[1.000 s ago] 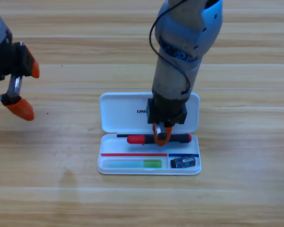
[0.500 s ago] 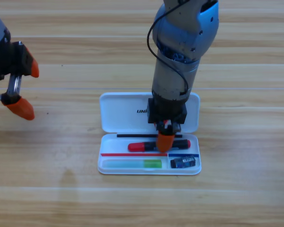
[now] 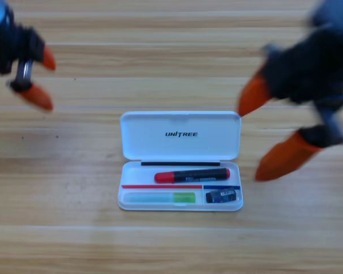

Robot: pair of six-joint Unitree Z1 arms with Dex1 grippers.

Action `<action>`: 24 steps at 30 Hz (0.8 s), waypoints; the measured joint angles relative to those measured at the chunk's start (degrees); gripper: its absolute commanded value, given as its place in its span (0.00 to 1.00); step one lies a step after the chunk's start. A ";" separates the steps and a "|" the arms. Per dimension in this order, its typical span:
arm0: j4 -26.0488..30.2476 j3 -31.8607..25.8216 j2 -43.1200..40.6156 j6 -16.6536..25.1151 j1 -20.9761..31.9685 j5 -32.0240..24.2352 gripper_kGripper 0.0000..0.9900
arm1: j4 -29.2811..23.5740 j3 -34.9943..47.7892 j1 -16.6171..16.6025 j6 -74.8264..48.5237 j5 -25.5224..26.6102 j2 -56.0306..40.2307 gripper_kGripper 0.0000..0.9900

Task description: Clean up eraser and pencils

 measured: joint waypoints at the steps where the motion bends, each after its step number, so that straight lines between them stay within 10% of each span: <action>1: 0.00 -1.52 0.34 0.27 0.23 -0.71 0.55 | -2.20 2.83 0.00 1.61 0.03 -2.71 0.95; 6: 0.40 -13.46 7.59 1.12 0.92 -7.00 0.00 | -13.89 16.28 0.00 8.73 1.09 -15.72 0.97; 24: 0.37 -21.50 31.99 -0.35 0.21 -15.84 0.00 | -24.55 24.93 -0.01 12.91 8.77 -23.76 0.97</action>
